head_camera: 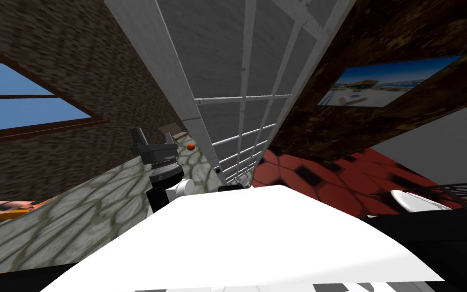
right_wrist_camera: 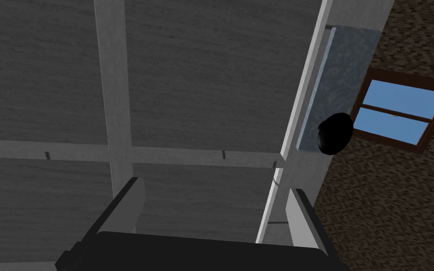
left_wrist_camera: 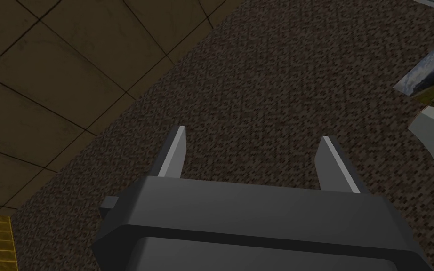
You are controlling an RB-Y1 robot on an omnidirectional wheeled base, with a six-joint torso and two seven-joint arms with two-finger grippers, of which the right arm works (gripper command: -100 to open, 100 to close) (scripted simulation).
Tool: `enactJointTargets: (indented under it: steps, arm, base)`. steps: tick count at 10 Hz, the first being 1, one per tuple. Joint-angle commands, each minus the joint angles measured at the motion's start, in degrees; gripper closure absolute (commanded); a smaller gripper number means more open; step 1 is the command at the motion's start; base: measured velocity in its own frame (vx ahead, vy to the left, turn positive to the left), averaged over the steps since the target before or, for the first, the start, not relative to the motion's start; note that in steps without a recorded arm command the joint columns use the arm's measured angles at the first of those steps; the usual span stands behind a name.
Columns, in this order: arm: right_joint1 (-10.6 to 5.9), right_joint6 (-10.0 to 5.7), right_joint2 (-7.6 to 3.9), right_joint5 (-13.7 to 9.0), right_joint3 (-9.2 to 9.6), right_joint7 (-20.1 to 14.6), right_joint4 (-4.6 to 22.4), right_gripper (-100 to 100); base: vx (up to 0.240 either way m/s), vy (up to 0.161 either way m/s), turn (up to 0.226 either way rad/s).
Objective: Push the door open
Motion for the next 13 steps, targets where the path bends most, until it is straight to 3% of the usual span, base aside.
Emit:
enactJointTargets:
  steps: [1, 13]
  arm:
    - [-1.51, -0.5, -0.01, 1.64, -0.95, -1.18, 1.45, -100]
    - [-10.82, -2.89, 0.37, 14.08, -7.5, -9.82, 8.99, -100]
  base:
    - [0.056, -0.096, -0.189]
    - [0.046, -0.05, -0.154]
